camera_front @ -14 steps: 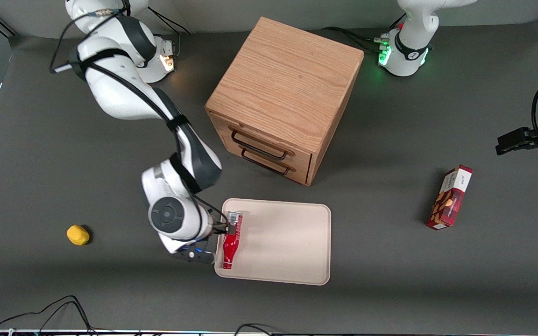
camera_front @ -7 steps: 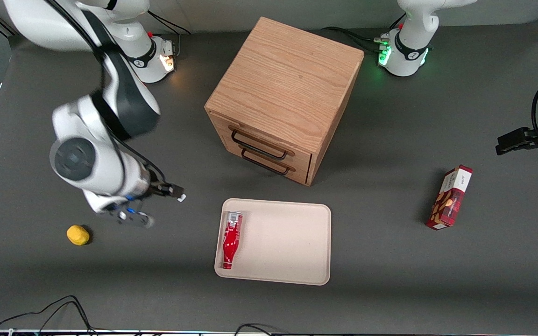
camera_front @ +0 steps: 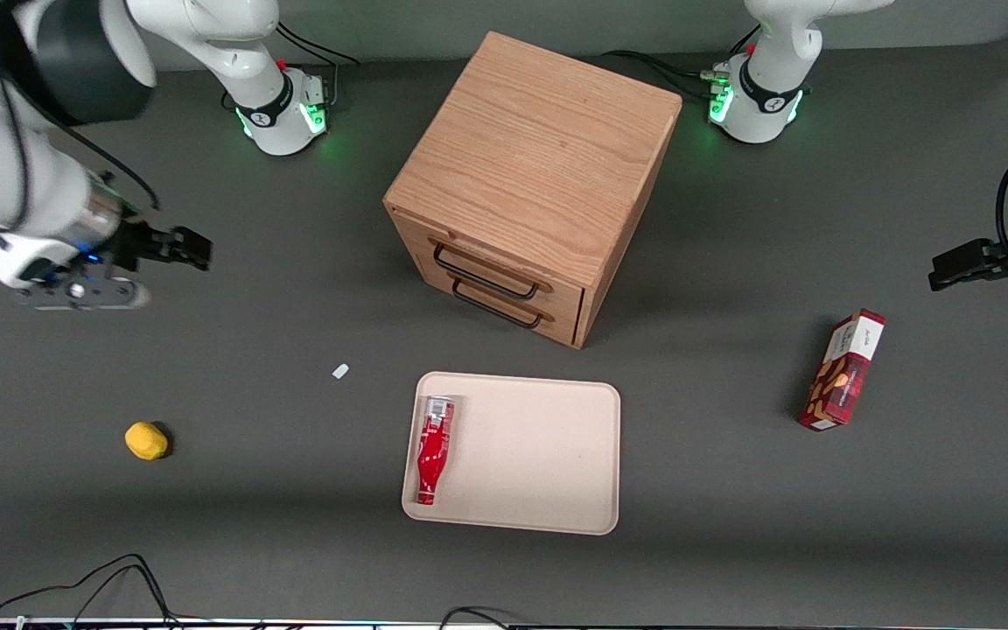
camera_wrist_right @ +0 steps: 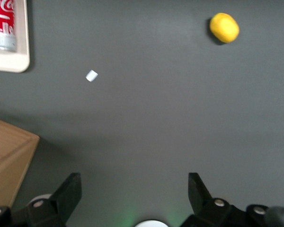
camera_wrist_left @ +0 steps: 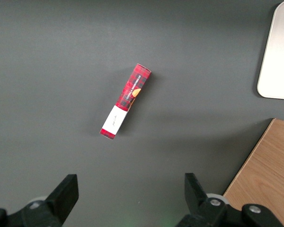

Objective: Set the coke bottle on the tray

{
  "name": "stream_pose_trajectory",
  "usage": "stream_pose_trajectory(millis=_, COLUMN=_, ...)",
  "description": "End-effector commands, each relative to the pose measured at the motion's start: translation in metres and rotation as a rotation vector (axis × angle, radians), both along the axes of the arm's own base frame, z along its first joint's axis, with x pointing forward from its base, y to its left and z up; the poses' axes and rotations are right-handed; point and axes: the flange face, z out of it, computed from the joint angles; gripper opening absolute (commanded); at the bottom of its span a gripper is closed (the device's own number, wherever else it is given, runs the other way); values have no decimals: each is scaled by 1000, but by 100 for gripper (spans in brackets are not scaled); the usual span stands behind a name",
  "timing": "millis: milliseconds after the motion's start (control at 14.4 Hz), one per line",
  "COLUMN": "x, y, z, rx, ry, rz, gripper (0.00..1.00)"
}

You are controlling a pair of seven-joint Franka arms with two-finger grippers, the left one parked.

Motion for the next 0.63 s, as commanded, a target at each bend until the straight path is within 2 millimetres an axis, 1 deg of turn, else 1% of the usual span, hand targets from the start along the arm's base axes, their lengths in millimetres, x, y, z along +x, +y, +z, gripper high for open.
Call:
stream_pose_trajectory(millis=0, x=-9, y=-39, z=16, rx=110, ry=-16, rz=-28, gripper=100)
stream_pose_trajectory(millis=70, x=-9, y=-44, z=21, rx=142, ry=-23, rz=-29, gripper=100)
stream_pose_trajectory(millis=139, x=-9, y=-38, z=26, rx=146, ry=-13, rz=-21, gripper=100)
stream_pose_trajectory(millis=278, x=-12, y=-10, z=25, rx=142, ry=0, rz=29, gripper=100)
stream_pose_trajectory(millis=348, x=-12, y=-20, z=29, rx=148, ry=-8, rz=13, gripper=100)
stream_pose_trajectory(millis=557, x=-15, y=-30, z=32, rx=152, ry=11, rz=-1, gripper=100)
